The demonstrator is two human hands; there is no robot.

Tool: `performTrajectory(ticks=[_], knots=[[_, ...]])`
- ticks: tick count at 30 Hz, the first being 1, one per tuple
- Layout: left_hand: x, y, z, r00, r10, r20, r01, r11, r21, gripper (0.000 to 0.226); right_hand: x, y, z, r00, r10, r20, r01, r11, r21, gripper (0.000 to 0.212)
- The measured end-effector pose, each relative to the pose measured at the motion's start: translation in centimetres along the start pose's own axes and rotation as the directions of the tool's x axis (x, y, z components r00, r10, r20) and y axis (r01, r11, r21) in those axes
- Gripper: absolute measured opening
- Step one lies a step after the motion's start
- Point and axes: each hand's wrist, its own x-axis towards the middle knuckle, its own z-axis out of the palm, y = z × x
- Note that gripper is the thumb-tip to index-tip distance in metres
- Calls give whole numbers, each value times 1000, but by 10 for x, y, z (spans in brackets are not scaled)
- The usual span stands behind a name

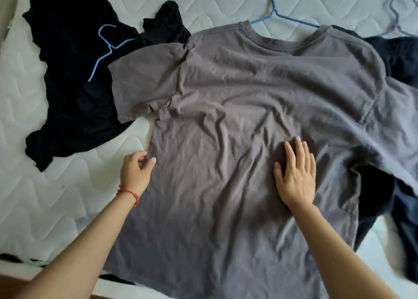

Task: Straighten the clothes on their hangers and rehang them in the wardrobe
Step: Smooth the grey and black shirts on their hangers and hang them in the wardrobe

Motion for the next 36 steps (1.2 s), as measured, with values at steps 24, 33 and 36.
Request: performTrajectory(ticks=[24,33,36], knots=[[-142,-104,-23,920,-241,310,199,967,163,35,-267,65,-50,561,748,356,-828,518,216,34],[-189,-131,-18,945,-260,198,211,948,239,31,-294,120,-81,599,693,401,-779,621,91,31],[-204,-133,-17,941,-282,186,221,931,291,34,-302,120,-83,614,646,453,-750,656,80,32]])
